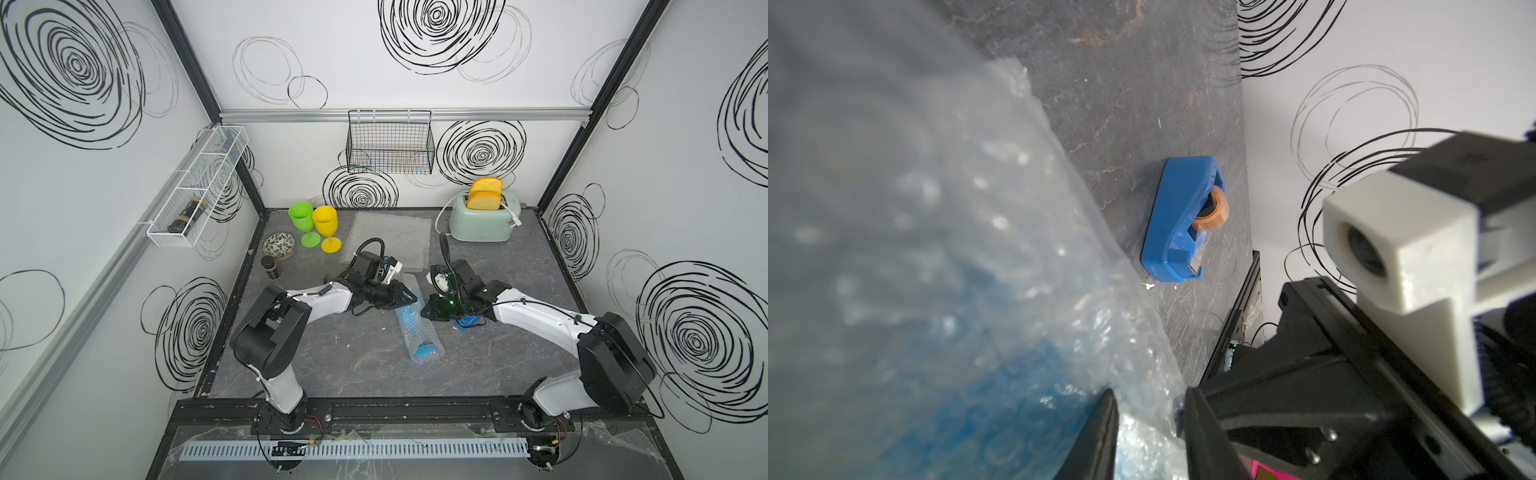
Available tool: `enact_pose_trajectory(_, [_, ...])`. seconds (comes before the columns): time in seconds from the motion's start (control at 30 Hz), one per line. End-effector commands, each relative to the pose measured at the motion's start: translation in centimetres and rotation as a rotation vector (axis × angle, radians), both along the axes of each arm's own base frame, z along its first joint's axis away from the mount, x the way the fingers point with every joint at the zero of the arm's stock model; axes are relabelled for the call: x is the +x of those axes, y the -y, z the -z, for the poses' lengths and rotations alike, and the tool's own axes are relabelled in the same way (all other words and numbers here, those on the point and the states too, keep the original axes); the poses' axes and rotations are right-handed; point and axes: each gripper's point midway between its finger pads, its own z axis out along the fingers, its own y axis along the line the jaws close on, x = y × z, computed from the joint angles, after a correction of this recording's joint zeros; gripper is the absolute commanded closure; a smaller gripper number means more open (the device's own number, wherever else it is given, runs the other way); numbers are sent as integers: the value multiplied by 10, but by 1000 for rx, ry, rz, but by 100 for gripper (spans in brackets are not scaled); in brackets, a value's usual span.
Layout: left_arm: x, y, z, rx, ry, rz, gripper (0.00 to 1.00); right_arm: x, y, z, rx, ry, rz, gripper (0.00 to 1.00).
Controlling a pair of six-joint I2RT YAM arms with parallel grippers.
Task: Wrap wine glasses in bubble wrap
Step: Wrap the wine glass in bubble wrap.
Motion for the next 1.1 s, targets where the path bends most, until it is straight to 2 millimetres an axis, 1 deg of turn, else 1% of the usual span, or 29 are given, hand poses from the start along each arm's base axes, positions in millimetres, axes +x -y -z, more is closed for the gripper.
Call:
enact_pose_trajectory(0.0, [-11,-16,44,141,-93,-41,67,-1,8,-9,-5,3,6,97])
enact_pose_trajectory(0.03, [-10,-16,44,141,-93,-42,67,-1,9,-12,-5,7,7,91])
enact_pose_trajectory(0.1, [-11,-15,43,140,-92,-41,67,-1,4,-26,11,26,-2,83])
enact_pose_trajectory(0.17, [-11,-16,43,141,-92,-41,67,0,-1,-37,24,52,-6,72])
enact_pose_trajectory(0.2, [-11,-16,43,140,-92,-41,67,0,-4,-40,31,62,-11,67])
enact_pose_trajectory(0.27, [-10,-16,43,140,-89,-41,67,-1,-10,-42,38,67,-22,53])
enact_pose_trajectory(0.43, [-11,-16,44,141,-91,-41,67,-3,-20,-30,8,46,-49,43])
enact_pose_trajectory(0.53, [-11,-16,44,143,-92,-42,67,-3,-20,-23,-5,40,-54,42])
enact_pose_trajectory(0.6, [-11,-16,44,142,-93,-41,67,-2,-18,-18,-22,41,-54,43])
enact_pose_trajectory(0.67, [-11,-16,45,142,-95,-39,67,-3,-14,-11,-35,30,-55,46])
enact_pose_trajectory(0.7, [-10,-16,45,143,-92,-41,67,-2,-11,-8,-40,23,-49,50])
enact_pose_trajectory(0.77, [-11,-16,44,141,-93,-40,67,-2,-7,-4,-30,8,-41,70])
enact_pose_trajectory(0.83, [-11,-16,44,141,-93,-39,67,0,-2,-2,-22,6,-30,83])
enact_pose_trajectory(0.9, [-11,-16,44,141,-92,-41,67,0,1,-1,-8,4,-27,90])
enact_pose_trajectory(1.07, [-10,-16,43,139,-92,-41,67,-3,2,6,1,-23,-36,97])
